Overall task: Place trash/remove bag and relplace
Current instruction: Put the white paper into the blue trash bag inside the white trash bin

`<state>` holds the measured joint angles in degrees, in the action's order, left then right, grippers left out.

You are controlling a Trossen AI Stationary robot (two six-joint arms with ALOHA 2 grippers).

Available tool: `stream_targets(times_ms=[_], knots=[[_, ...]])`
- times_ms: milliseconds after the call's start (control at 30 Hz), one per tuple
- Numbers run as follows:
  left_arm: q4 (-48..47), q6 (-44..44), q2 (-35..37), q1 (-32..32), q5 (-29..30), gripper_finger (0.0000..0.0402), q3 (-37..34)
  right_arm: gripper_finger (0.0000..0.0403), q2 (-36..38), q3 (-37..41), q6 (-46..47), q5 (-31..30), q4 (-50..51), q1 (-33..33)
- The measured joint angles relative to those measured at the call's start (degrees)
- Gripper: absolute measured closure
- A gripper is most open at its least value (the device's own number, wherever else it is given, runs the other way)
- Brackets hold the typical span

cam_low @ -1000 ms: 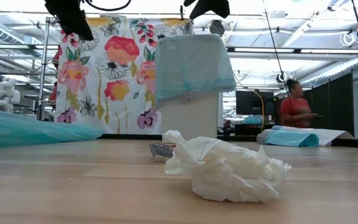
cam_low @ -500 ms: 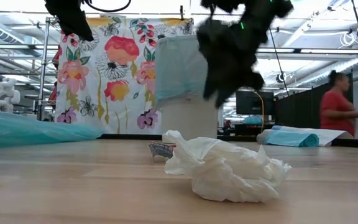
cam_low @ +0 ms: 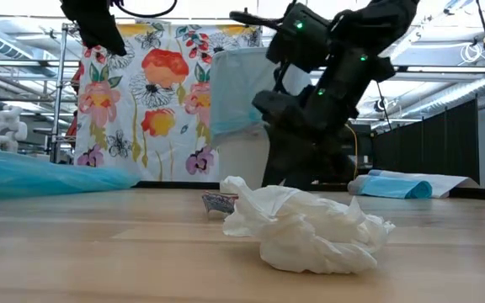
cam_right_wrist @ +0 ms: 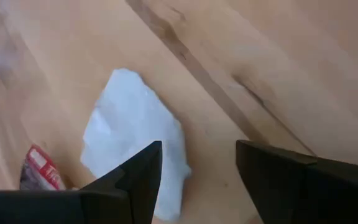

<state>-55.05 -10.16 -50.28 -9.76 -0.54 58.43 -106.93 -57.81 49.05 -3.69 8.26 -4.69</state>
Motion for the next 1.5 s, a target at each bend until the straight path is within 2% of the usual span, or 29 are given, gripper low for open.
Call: stream_targets(times_ms=[67, 133, 233, 267, 367, 433, 633, 800, 1033, 1233, 1400, 1500], knots=[[-0.03, -0.01, 0.0, 0.02, 0.0, 0.0297, 0.0, 0.0219, -2.18, -1.18, 0.91, -0.42, 0.35, -0.28], [-0.14, -0.04, 0.0, 0.02, 0.0, 0.0297, 0.0, 0.0255, -3.6, -2.18, 0.08, -0.62, 0.43, -0.67], [-0.25, -0.06, 0.0, 0.02, 0.0, 0.0297, 0.0, 0.0359, -4.05, -4.05, -3.56, -1.2, 0.39, -1.22], [-0.44, -0.06, 0.0, 0.01, 0.0, 0.0297, 0.0, 0.0379, -3.89, -4.65, -4.81, -0.65, 0.52, -1.25], [-0.55, -0.02, 0.0, 0.0, 0.02, 0.0297, -0.02, 0.0395, -1.73, -7.6, -6.23, 0.64, 5.31, -1.28], [-0.39, -0.01, 0.0, 0.0, 0.13, 0.0297, -0.02, 0.0401, 0.72, -11.31, -8.88, 0.23, 8.72, -1.13], [0.32, 0.3, -0.38, 0.02, 0.75, 0.0297, -0.02, 0.0402, 5.58, -24.46, -16.66, -6.02, 22.62, -0.23], [0.68, 0.47, -2.15, 0.01, 2.63, 0.0297, -0.02, 0.0403, 8.48, -34.81, -23.54, -11.47, 28.09, 1.45], [0.55, 1.47, -5.29, 0.02, 2.67, 0.0297, -0.04, 0.0403, 11.92, -46.2, -36.35, -16.33, 28.13, 7.27], [0.54, -1.36, -5.94, 0.0, 2.51, 0.0297, -0.04, 0.0403, 13.09, -50.54, -41.78, -23.27, 28.7, 16.07], [0.2, -1.57, -5.14, 0.01, 2.47, 0.0297, -0.04, 0.0402, 12.18, -50.52, -41.07, -21.97, 31.1, 24.22], [0.57, -1.61, -4.41, 0.0, 2.54, 0.0297, -0.04, 0.0385, 11.19, -50.46, -39.09, -13.2, 33.61, 28.12]])
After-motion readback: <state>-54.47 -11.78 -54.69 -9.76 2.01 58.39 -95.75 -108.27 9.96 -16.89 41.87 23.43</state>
